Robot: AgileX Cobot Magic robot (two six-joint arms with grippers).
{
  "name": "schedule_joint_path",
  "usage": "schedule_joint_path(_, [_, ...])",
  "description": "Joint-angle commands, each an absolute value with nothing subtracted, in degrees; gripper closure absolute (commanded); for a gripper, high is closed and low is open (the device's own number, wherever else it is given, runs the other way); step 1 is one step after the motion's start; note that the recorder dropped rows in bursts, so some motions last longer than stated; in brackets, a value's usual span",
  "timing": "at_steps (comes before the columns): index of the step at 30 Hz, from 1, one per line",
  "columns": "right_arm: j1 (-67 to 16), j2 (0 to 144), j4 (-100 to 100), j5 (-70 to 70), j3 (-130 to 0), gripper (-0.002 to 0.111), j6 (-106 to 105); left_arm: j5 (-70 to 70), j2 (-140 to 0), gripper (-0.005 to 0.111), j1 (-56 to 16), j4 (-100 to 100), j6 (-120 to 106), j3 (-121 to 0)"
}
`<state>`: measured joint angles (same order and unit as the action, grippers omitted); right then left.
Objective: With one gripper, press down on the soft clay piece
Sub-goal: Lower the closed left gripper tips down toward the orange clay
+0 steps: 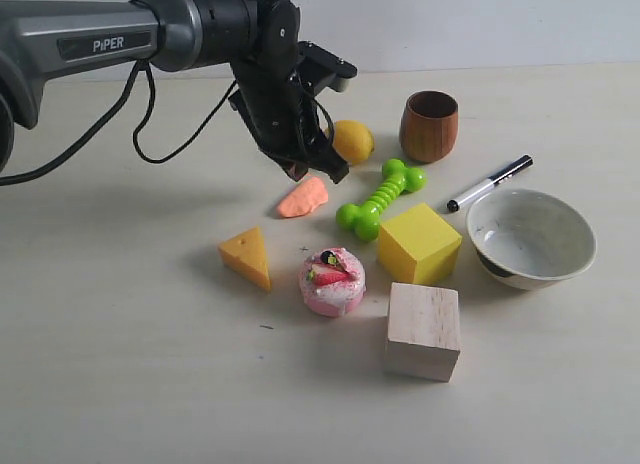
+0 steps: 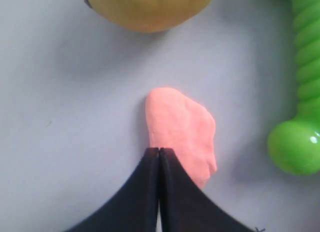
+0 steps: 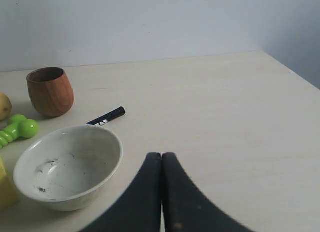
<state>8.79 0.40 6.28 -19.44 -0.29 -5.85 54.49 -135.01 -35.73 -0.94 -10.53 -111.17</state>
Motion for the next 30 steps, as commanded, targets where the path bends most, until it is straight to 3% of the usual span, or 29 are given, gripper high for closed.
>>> schedule_joint_path(1, [9.01, 0.0, 6.1, -19.2, 0.0, 0.108, -5.91, 56.82, -134.77, 0.107, -35.41, -1.31, -10.5, -113.77])
schedule_joint_path(30, [9.01, 0.0, 6.1, -19.2, 0.0, 0.108, -5.91, 63.02, -140.92, 0.107, -36.75, 0.79, -10.37, -120.56])
